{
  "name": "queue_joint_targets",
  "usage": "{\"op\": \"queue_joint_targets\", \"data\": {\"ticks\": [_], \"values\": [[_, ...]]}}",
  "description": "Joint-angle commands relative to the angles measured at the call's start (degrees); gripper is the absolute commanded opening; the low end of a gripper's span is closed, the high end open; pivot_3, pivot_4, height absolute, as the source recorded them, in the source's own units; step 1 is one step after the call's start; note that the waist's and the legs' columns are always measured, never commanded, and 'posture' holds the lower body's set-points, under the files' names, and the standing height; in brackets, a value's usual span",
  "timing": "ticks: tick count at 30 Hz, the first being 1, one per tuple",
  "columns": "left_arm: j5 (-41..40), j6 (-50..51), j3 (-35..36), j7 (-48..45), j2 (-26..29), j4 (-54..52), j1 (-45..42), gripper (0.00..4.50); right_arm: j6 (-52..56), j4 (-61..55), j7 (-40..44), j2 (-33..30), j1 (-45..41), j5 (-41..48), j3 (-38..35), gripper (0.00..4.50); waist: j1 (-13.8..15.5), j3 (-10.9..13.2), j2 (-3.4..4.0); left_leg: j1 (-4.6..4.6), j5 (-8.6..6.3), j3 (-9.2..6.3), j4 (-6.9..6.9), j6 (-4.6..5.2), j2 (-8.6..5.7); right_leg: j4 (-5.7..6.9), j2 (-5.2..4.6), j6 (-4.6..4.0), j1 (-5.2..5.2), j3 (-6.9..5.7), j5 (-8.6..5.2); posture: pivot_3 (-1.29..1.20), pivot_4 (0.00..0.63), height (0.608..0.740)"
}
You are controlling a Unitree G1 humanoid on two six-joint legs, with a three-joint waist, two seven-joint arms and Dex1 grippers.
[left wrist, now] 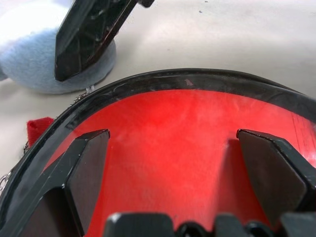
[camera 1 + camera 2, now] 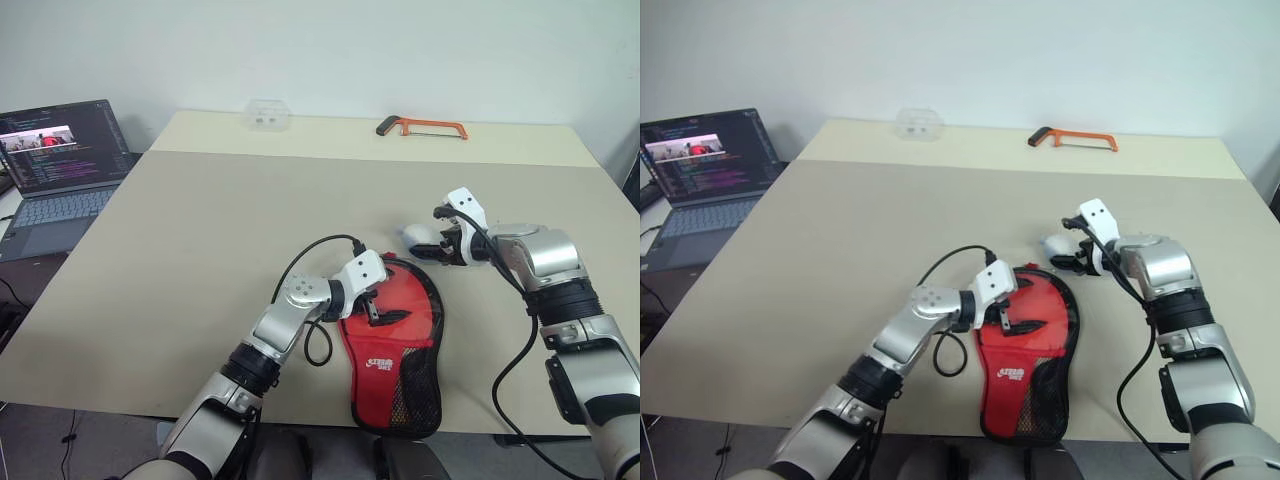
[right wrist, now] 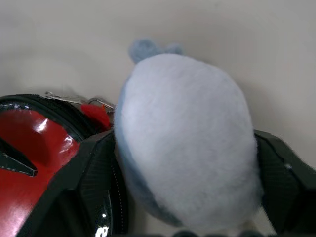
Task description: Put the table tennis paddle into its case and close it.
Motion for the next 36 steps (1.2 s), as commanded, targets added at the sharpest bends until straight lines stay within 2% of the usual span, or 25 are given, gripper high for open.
{"op": "queue_joint_targets", "data": {"ticks": [1,5,8,10,13,17,22,24,28,32,36], "values": [[2.3,0.6,-2.3,-0.3,0.0,2.5,0.1,4.50,-1.1,0.5,0.6,0.4,0.3,-0.8,0.2,3.10,0.0,0.0,0.00,0.00,0.00,0.00,0.00,0.00,0.00,0.00,0.00,0.00,0.00,0.00,0.00,0.00,0.150,0.740],[2.4,-0.4,-3.0,-1.1,0.0,3.9,-0.5,4.50,-2.7,1.7,-1.8,-1.6,0.1,-2.9,-1.2,2.12,0.0,0.0,0.00,0.00,0.00,0.00,0.00,0.00,-0.01,-0.01,0.00,0.00,0.01,0.00,0.00,0.00,0.150,0.740],[2.4,-0.7,-2.9,-1.1,-0.2,4.9,-0.9,4.50,-3.2,2.0,-4.4,-3.7,0.0,-5.2,-2.2,1.19,0.1,0.0,0.00,0.00,0.00,-0.01,0.00,0.00,-0.01,-0.01,-0.01,0.00,0.01,-0.02,0.00,0.00,0.150,0.740],[2.4,-1.0,-2.8,-1.1,-0.4,5.5,-1.1,4.50,-3.2,1.3,-5.3,-5.6,0.6,-6.6,-1.8,0.83,0.4,0.0,0.01,-0.01,0.00,-0.02,0.00,0.00,-0.03,-0.01,-0.02,0.00,0.02,-0.03,0.00,0.00,0.150,0.740],[2.6,-1.6,-3.1,-1.4,-0.3,6.6,-1.0,4.50,-1.9,-0.9,-4.1,-9.0,2.3,-7.0,-1.9,0.52,0.8,0.0,0.00,-0.04,0.00,-0.03,0.00,0.00,-0.08,-0.05,-0.06,0.01,0.03,-0.05,0.00,0.00,0.150,0.740],[2.7,-2.2,-3.4,-1.7,-0.2,7.4,-0.9,4.50,-0.3,-6.3,-0.6,-15.5,6.2,-6.7,-1.3,0.37,1.3,0.0,0.03,-0.04,0.00,-0.03,-0.03,0.01,-0.09,-0.10,-0.06,0.01,0.05,-0.07,-0.01,0.00,0.150,0.740],[2.6,-3.0,-3.2,-1.8,0.0,8.7,-1.1,4.50,1.3,-19.6,8.9,-25.8,15.0,-3.4,-1.3,0.36,1.7,0.0,0.05,-0.05,-0.02,-0.06,-0.05,0.02,-0.10,-0.22,-0.05,0.01,0.07,-0.07,-0.01,0.00,0.150,0.740],[2.8,-3.3,-3.1,-2.0,0.1,9.5,-1.4,4.50,-1.1,-24.4,12.7,-30.6,20.0,-2.8,-2.3,0.35,1.6,0.0,0.08,-0.02,-0.02,-0.11,-0.05,0.03,-0.13,-0.21,-0.04,0.02,0.11,-0.06,-0.01,0.00,0.150,0.740],[3.3,-4.2,-3.0,-2.3,0.3,11.4,-2.3,4.50,-12.0,-35.5,24.5,-39.3,33.8,1.9,-9.1,0.34,1.7,-0.1,0.09,0.01,-0.04,-0.20,-0.07,0.05,-0.22,-0.37,-0.05,0.04,0.30,-0.22,-0.02,0.00,0.150,0.740],[3.5,-4.8,-3.1,-2.4,0.2,12.9,-3.3,4.50,-15.5,-43.7,30.1,-42.5,42.7,5.7,-14.1,0.33,1.4,0.0,0.03,0.36,-0.09,-0.36,-0.09,0.12,-0.26,-0.60,-0.06,0.05,0.77,-0.26,-0.02,0.00,0.150,0.740],[5.0,-5.8,-4.2,-2.0,0.2,14.5,-4.6,4.50,-18.4,-51.1,33.5,-43.9,50.0,6.8,-15.5,0.33,1.3,0.0,0.01,0.66,-0.13,-0.62,-0.14,0.18,-0.33,-0.74,-0.09,0.06,1.21,-0.31,-0.02,0.00,0.150,0.740]]}}
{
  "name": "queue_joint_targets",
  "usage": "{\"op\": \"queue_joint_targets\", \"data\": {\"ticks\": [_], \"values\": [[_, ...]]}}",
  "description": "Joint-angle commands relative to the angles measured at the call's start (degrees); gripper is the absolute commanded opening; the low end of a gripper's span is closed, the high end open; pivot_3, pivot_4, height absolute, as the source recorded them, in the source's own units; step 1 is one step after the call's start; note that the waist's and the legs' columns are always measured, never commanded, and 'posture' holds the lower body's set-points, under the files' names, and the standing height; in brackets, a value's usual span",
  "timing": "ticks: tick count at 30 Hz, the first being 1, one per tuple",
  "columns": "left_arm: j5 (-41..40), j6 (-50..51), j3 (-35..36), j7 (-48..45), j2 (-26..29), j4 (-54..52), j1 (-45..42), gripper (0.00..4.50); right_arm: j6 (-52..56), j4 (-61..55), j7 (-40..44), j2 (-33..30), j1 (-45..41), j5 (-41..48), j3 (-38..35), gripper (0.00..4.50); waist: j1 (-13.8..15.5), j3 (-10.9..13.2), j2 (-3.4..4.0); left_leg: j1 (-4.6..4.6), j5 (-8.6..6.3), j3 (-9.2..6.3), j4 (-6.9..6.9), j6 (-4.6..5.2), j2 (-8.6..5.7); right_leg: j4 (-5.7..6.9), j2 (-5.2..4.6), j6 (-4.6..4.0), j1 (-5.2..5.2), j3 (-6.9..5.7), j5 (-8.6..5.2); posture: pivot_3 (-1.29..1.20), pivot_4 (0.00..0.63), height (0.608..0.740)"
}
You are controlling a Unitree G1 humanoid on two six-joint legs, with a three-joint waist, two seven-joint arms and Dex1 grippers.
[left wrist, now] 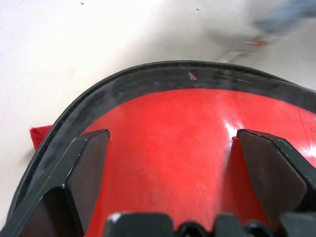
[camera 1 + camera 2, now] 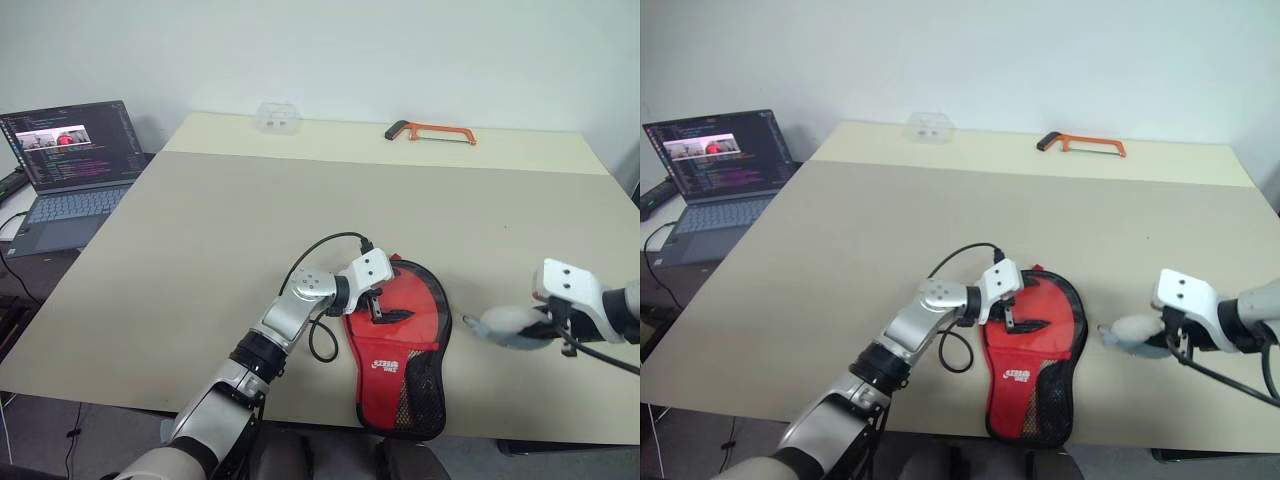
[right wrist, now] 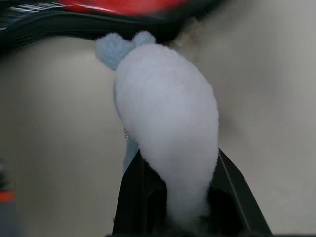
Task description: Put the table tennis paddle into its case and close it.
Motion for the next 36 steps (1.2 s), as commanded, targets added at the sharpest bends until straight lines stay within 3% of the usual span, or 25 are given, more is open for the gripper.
{"op": "queue_joint_targets", "data": {"ticks": [1,8,16,36], "values": [[5.5,0.1,-3.1,0.6,1.5,4.1,0.2,4.50,-2.6,-6.7,2.9,-1.2,3.8,1.4,-1.0,0.33,0.0,0.0,-0.01,0.08,0.00,-0.05,-0.02,0.00,0.00,-0.09,0.00,0.00,0.14,-0.02,0.00,0.00,0.150,0.740],[5.4,0.8,-3.0,0.7,0.9,4.3,-0.3,4.50,-4.4,-15.5,2.7,0.7,7.8,2.0,5.6,0.33,-0.1,0.0,-0.06,0.23,-0.03,-0.34,-0.02,-0.01,-0.09,-0.28,-0.07,0.01,0.51,-0.12,-0.01,0.00,0.150,0.740],[5.7,1.4,-3.1,0.7,1.6,4.8,-0.1,4.50,-9.0,-19.9,6.6,0.5,14.2,4.0,7.4,0.33,-0.1,0.0,-0.20,0.23,-0.04,-0.56,-0.02,-0.01,-0.17,-0.35,-0.10,0.02,0.64,-0.30,-0.02,0.00,0.150,0.740],[5.9,1.6,-3.0,0.8,2.6,5.3,-0.7,4.50,-12.1,-22.4,7.6,0.9,15.4,3.1,14.0,0.32,-0.1,-0.1,-0.44,0.27,-0.04,-0.65,-0.02,-0.01,-0.21,-0.34,-0.12,0.02,0.68,-0.34,-0.02,0.00,0.150,0.740]]}}
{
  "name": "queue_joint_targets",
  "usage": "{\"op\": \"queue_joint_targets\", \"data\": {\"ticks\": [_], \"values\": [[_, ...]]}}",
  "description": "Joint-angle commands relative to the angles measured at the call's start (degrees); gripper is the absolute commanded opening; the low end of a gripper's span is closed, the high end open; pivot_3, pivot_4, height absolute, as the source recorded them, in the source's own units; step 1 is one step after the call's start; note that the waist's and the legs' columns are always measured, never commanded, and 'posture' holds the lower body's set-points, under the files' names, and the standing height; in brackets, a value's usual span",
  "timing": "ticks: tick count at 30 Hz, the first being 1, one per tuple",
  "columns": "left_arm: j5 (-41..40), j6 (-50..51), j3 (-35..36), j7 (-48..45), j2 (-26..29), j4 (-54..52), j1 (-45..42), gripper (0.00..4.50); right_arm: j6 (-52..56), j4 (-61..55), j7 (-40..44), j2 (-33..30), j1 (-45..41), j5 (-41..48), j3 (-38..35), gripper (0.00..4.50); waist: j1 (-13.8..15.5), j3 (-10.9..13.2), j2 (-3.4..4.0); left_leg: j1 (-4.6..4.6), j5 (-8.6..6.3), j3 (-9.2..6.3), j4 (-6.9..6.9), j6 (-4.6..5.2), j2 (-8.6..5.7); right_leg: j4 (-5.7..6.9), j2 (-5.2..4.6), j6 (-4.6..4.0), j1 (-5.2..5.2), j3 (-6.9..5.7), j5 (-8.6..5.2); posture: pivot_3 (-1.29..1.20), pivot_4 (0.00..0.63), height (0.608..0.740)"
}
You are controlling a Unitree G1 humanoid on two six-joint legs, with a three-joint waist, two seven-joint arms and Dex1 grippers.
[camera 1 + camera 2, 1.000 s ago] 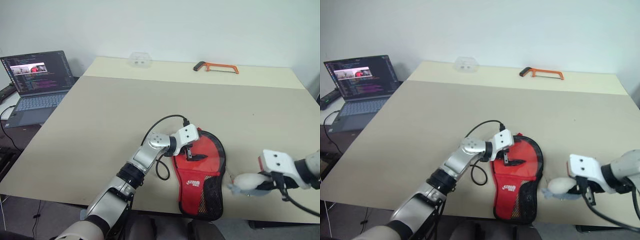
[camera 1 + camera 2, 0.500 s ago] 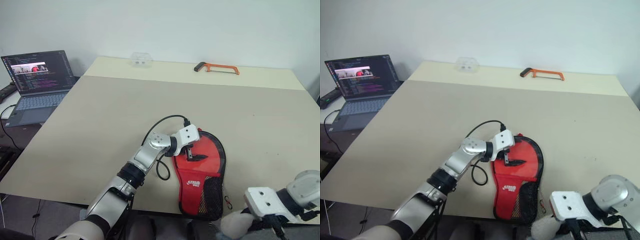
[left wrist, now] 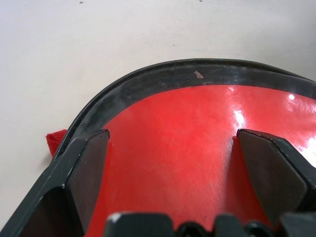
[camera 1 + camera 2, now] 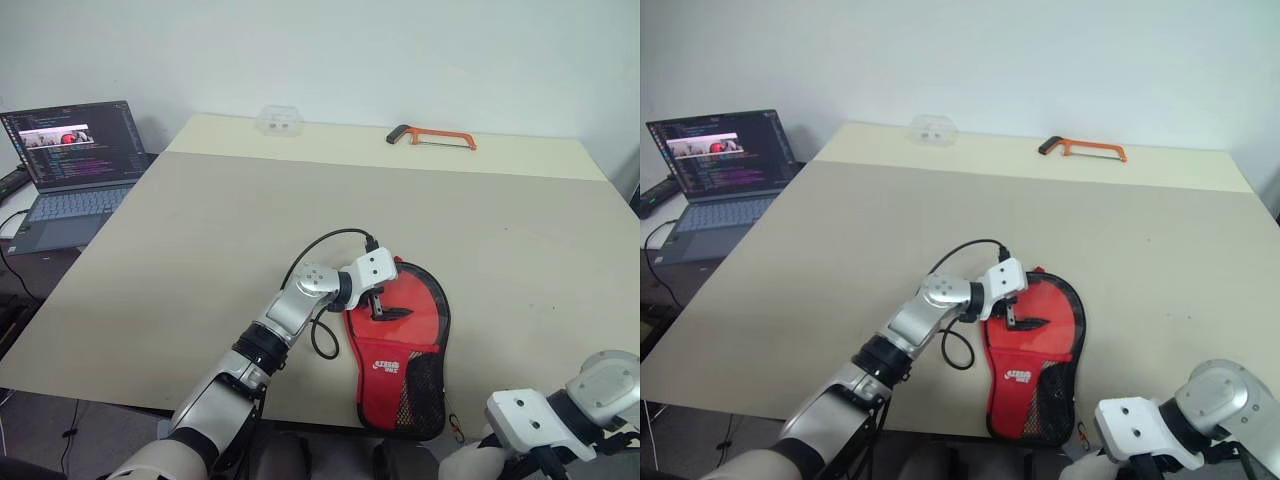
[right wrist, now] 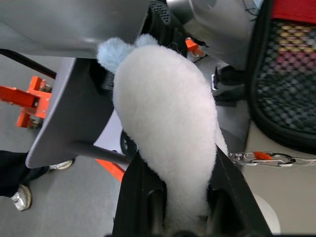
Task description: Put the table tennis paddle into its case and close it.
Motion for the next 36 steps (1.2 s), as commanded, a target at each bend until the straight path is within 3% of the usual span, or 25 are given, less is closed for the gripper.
{"op": "queue_joint_targets", "data": {"ticks": [1,8,14,20,26,32,36], "values": [[4.1,2.2,-1.5,0.3,2.1,3.8,1.4,4.50,-1.8,-3.5,2.0,-0.7,0.8,0.2,2.7,0.31,0.0,0.0,-0.01,0.00,0.00,0.00,0.00,0.00,0.00,0.00,0.00,0.00,0.00,0.00,0.00,0.00,0.150,0.740],[4.3,1.9,-1.6,0.4,2.1,4.3,0.9,4.50,-1.8,-1.4,0.4,0.2,-1.9,-1.5,4.3,0.31,-0.1,0.0,-0.05,0.01,0.00,0.00,0.00,0.00,-0.01,0.00,0.00,0.00,0.00,0.01,0.00,0.00,0.150,0.740],[4.4,1.7,-1.8,0.6,2.1,4.2,1.1,4.50,-0.7,9.3,-0.1,0.2,-11.0,0.4,-2.6,0.31,-0.7,0.0,-0.11,0.07,0.00,0.01,0.01,0.01,-0.08,0.02,-0.09,-0.01,0.05,0.01,0.01,0.00,0.150,0.740],[4.5,1.3,-1.9,0.7,2.0,4.4,0.9,4.50,-1.5,16.6,1.0,0.1,-14.8,-1.2,-3.4,0.31,-0.9,0.0,-0.11,0.05,0.00,-0.06,-0.04,0.01,-0.08,0.01,-0.10,-0.02,0.07,-0.07,0.00,0.00,0.150,0.740],[3.3,2.5,-0.8,0.2,2.5,2.5,1.1,4.50,-3.5,21.0,1.6,-0.1,-16.3,-5.3,-0.7,2.30,-0.9,0.0,-0.10,0.05,0.00,-0.07,-0.03,0.01,-0.09,0.01,-0.13,-0.01,0.08,-0.08,0.00,0.00,0.150,0.740],[-0.4,3.9,2.0,-2.6,3.3,-3.6,1.1,4.50,-4.3,26.1,3.5,-0.7,-20.0,-4.8,-3.1,4.37,-1.3,0.1,-0.06,0.04,0.00,-0.02,-0.04,0.01,-0.09,0.04,-0.12,-0.01,0.02,-0.03,0.00,0.00,0.150,0.740],[-11.2,12.3,8.0,-9.1,5.4,-15.9,0.9,4.50,-3.3,27.5,6.7,-1.8,-19.4,-0.2,-8.7,4.45,-1.2,0.5,0.23,-0.06,0.00,-0.02,-0.08,0.01,-0.08,0.04,-0.11,-0.01,-0.08,-0.04,-0.01,0.00,0.150,0.740]]}}
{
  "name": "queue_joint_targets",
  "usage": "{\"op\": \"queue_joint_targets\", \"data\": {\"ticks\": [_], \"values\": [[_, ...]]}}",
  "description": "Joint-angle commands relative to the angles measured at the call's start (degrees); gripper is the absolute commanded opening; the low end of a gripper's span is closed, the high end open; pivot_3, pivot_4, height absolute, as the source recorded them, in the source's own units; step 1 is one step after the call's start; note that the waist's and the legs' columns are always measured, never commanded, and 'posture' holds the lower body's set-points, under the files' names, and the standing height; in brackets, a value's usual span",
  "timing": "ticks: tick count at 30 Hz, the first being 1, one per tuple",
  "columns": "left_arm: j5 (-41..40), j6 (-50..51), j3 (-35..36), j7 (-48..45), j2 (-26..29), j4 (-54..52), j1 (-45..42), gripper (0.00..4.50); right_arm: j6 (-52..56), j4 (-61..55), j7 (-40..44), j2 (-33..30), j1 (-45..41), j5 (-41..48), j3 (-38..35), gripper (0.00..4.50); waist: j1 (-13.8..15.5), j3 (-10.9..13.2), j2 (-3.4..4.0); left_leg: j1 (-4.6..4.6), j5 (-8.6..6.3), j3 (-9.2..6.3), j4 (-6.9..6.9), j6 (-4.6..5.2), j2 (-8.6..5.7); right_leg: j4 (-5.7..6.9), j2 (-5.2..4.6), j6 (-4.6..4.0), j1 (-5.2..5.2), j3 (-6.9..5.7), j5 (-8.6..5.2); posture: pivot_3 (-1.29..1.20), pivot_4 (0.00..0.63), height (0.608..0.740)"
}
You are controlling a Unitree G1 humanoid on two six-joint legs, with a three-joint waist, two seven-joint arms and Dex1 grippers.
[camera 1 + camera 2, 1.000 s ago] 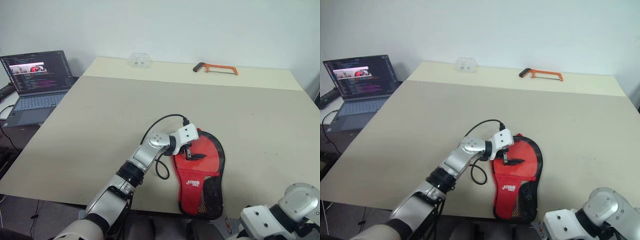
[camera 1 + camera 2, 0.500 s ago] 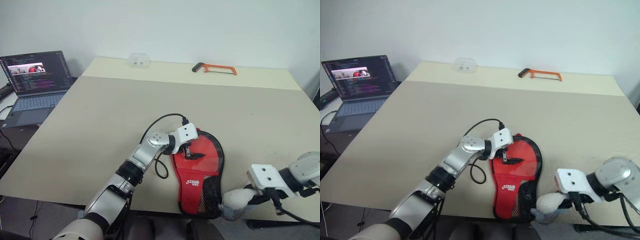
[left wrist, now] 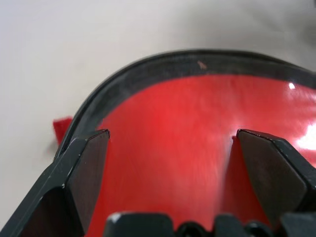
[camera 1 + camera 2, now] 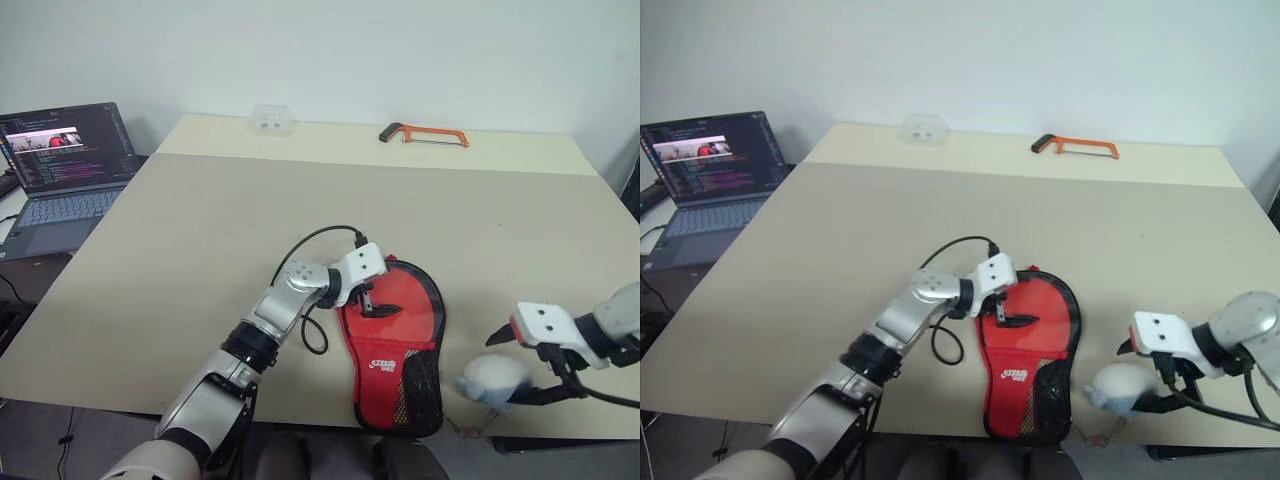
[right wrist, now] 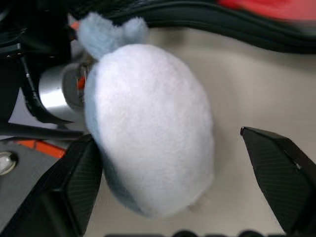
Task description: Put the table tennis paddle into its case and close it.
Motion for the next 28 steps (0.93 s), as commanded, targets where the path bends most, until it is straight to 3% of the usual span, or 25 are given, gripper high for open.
{"op": "queue_joint_targets", "data": {"ticks": [1,5,10,18,23,28], "values": [[-11.4,9.3,7.2,-6.1,2.0,-13.2,-0.7,4.50,0.8,0.1,3.9,-2.0,1.3,5.8,-7.8,4.45,0.1,0.4,0.17,-0.08,0.00,0.01,0.02,0.00,0.00,0.00,-0.01,0.02,-0.04,-0.01,-0.01,0.00,0.150,0.740],[-19.9,16.2,13.5,-11.9,10.0,-23.9,-1.4,4.50,4.3,1.5,4.7,-2.0,2.6,11.0,-16.8,4.45,0.3,0.7,0.25,-0.40,0.01,-0.04,0.05,-0.02,0.01,-0.01,-0.03,0.06,-0.30,-0.07,-0.03,0.00,0.150,0.740],[-29.0,23.4,23.0,-17.9,23.9,-31.1,0.1,4.50,8.4,4.3,5.1,-1.1,5.2,15.0,-28.4,4.45,0.1,0.8,0.29,-0.42,0.02,-0.05,0.04,-0.03,0.01,-0.03,-0.04,0.07,-0.34,-0.06,-0.05,0.00,0.150,0.740],[-35.4,28.1,39.2,-25.5,44.2,-25.6,11.6,4.50,14.3,2.5,6.9,1.2,15.9,15.2,-43.4,4.45,0.1,1.1,0.01,-0.30,0.01,-0.04,0.04,-0.01,0.00,-0.01,-0.13,0.06,-0.26,-0.09,-0.08,0.00,0.150,0.740],[-33.0,25.4,44.5,-27.3,51.2,-20.0,18.9,4.50,14.1,4.7,8.5,1.3,21.8,13.1,-49.3,4.45,0.1,1.2,-0.06,-0.30,-0.01,-0.03,-0.01,0.00,0.00,-0.01,-0.25,0.06,-0.28,-0.13,-0.16,0.00,0.150,0.740],[-31.7,23.1,48.2,-28.1,54.5,-18.4,25.6,4.50,14.5,5.0,8.6,1.1,24.3,13.4,-50.2,4.45,0.1,1.2,-0.11,-0.31,-0.03,-0.02,-0.06,0.05,0.05,0.02,-0.38,0.04,-0.33,-0.14,-0.18,0.00,0.150,0.740]]}}
